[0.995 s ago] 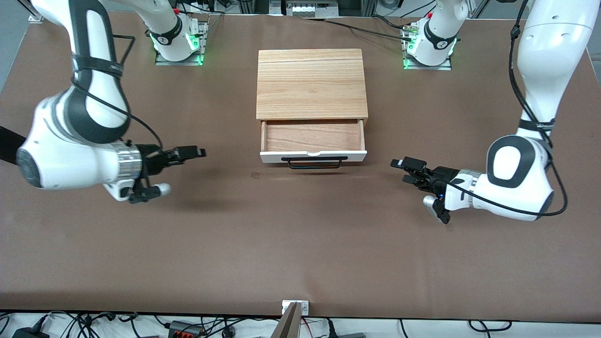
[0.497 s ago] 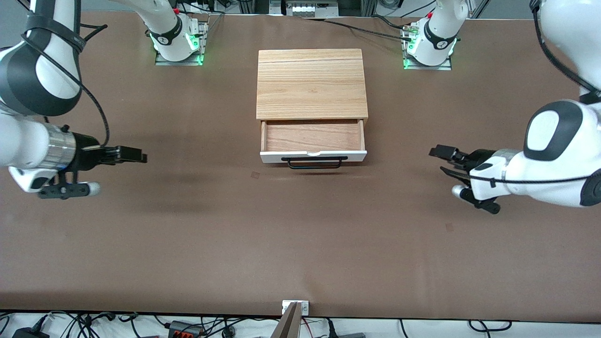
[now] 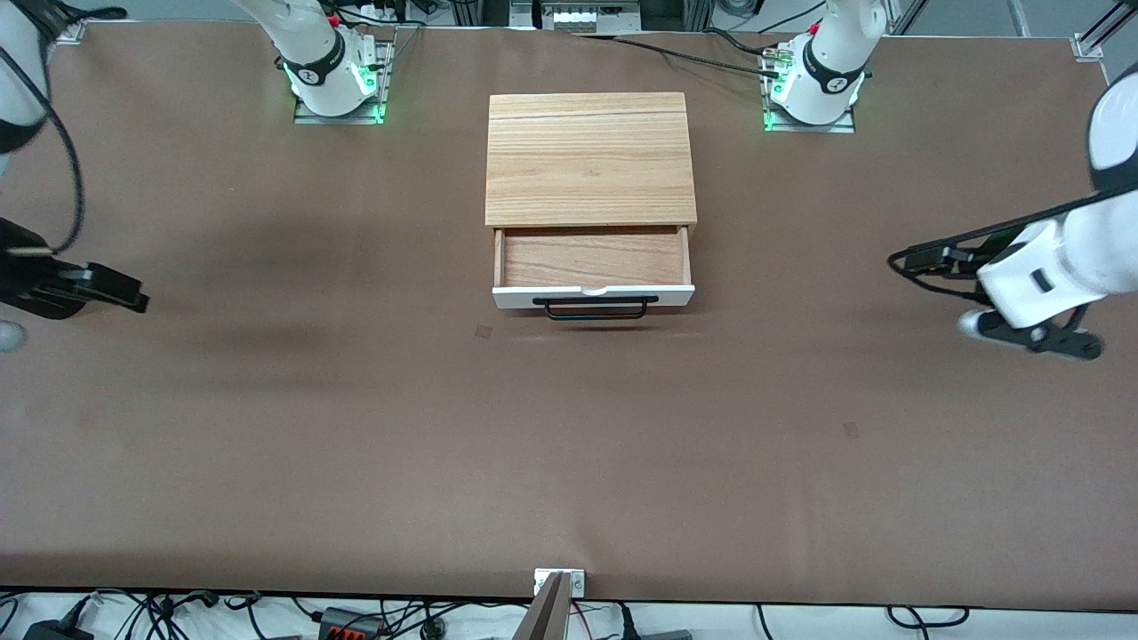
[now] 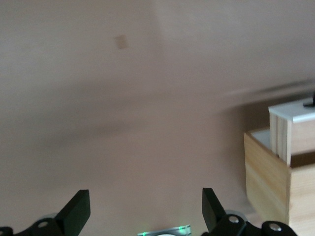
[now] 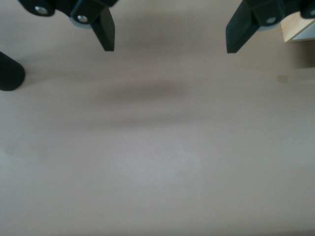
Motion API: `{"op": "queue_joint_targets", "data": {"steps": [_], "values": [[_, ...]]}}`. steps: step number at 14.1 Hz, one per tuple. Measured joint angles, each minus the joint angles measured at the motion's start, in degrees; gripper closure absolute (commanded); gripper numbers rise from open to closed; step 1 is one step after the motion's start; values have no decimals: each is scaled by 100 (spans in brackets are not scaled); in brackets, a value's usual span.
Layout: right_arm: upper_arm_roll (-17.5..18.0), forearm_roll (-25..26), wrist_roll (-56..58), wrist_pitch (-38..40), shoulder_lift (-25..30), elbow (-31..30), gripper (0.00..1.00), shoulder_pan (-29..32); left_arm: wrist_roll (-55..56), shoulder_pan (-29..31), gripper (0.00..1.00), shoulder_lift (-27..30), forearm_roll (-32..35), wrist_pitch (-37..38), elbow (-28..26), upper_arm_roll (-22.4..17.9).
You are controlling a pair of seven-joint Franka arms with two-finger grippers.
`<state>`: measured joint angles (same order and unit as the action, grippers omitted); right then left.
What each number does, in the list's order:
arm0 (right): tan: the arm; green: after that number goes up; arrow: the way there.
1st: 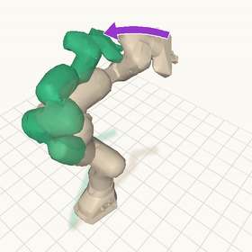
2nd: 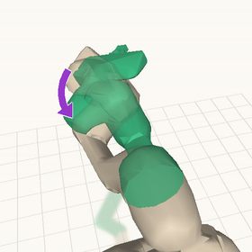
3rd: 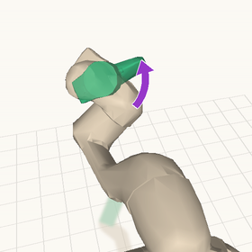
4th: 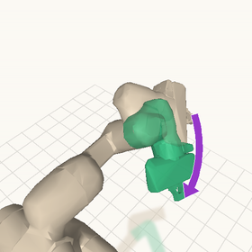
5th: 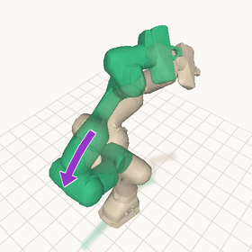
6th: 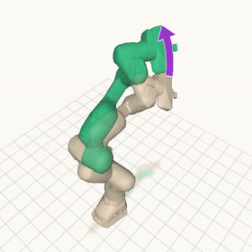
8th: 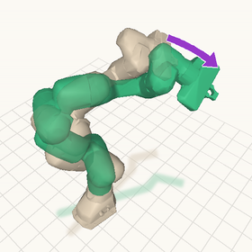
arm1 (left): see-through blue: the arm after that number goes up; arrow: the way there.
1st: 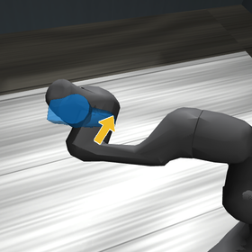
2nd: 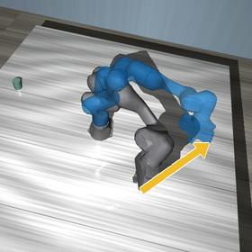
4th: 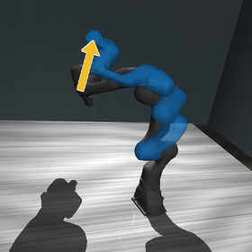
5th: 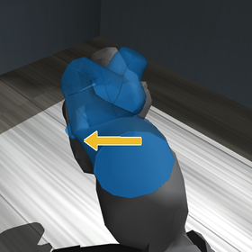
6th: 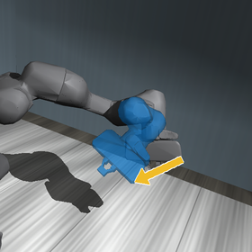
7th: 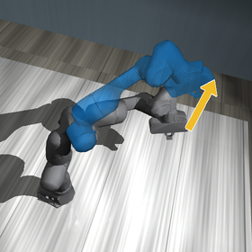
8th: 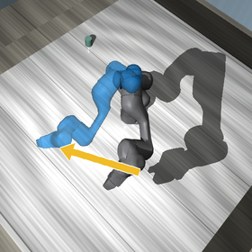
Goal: Pull top drawer with both arms simultaneously
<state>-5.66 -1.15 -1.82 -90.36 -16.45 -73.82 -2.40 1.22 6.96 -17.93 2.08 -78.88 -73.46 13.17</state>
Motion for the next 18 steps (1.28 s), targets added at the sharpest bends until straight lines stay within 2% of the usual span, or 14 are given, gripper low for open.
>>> {"op": "queue_joint_targets", "data": {"steps": [2, 4, 6, 8, 11, 13, 18], "values": [[56, 3, 0, 1, 133, -76, 0, 101, 740, -307, 0, 542, 0, -469, -580, -413], [87, 9, 28, 39, 145, -100, 0, 103, 1005, -509, 0, 1052, -21, -1081, -1218, -708], [117, 27, 71, 63, 192, -203, 0, 102, 1075, -543, 0, 1522, -154, -1622, -1860, -810], [124, 37, 80, -77, 410, -583, 0, 102, 1057, -554, 0, 1879, -337, -1860, -2347, -842], [128, 58, 112, -700, 1074, -1688, 0, 102, 669, -602, 0, 2093, -350, -1917, -2569, -836], [141, 82, 136, -765, 1487, -2261, 0, 102, 538, -590, 0, 2094, -350, -1895, -2580, -848], [174, 198, 163, -774, 1660, -2275, 0, 102, 424, -596, 0, 2093, -350, -1451, -2497, -841]]}}
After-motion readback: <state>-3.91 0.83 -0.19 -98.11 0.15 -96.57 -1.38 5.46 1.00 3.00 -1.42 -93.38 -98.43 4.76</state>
